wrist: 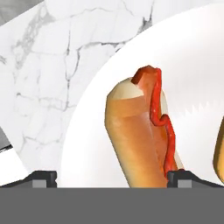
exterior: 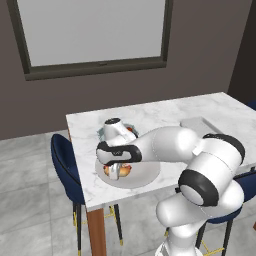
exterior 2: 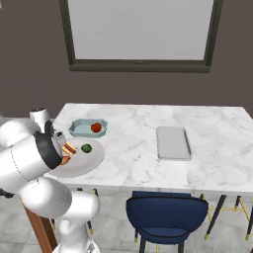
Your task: Place one cooked food and one vegetable from the large plate to each tupperware container.
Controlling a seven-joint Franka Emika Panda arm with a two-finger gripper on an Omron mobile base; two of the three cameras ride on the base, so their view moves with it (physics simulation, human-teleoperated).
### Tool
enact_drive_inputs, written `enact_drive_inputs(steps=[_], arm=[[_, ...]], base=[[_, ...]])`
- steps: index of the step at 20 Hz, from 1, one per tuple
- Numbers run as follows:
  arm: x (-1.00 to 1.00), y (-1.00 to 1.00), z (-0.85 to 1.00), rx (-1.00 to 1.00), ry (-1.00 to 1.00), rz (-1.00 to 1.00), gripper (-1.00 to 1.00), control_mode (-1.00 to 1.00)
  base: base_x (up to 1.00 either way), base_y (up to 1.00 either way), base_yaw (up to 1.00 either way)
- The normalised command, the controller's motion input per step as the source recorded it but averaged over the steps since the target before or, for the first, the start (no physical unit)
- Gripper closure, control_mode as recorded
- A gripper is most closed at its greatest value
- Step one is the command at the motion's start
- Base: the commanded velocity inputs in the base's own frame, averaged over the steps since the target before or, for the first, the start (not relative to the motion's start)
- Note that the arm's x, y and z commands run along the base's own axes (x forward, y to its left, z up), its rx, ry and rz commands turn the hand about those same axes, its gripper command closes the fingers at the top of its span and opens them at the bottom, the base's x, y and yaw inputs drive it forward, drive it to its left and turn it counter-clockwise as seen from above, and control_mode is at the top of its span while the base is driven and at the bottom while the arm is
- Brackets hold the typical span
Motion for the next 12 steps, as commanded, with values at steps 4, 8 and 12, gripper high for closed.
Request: enact_drive_inputs(steps=[4, 8, 12], arm=[[0.00, 0.00, 0.06, 0.00, 0.00, 0.03, -1.00, -1.00], [0.01, 0.00, 0.00, 0.00, 0.00, 0.03, -1.00, -1.00], [0.07, 0.00, -0.01, 0.00, -0.02, 0.04, -1.00, -1.00]], base=[[0.00, 0.00, 0.00], [0.00, 0.00, 0.00], [0.00, 0.00, 0.00]])
